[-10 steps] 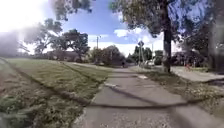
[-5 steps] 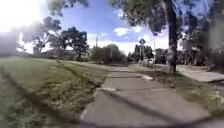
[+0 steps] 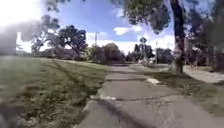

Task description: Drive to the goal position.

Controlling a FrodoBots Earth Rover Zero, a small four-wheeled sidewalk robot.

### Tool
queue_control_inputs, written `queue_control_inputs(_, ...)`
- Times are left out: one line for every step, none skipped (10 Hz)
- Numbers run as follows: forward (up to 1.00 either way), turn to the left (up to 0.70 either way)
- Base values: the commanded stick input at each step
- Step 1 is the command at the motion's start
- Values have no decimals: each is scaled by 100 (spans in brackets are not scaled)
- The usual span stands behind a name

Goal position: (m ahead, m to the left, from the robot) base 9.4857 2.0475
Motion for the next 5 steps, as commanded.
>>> queue_control_inputs(100, 0)
queue_control_inputs(100, 0)
queue_control_inputs(100, 0)
queue_control_inputs(100, 0)
queue_control_inputs(100, 0)
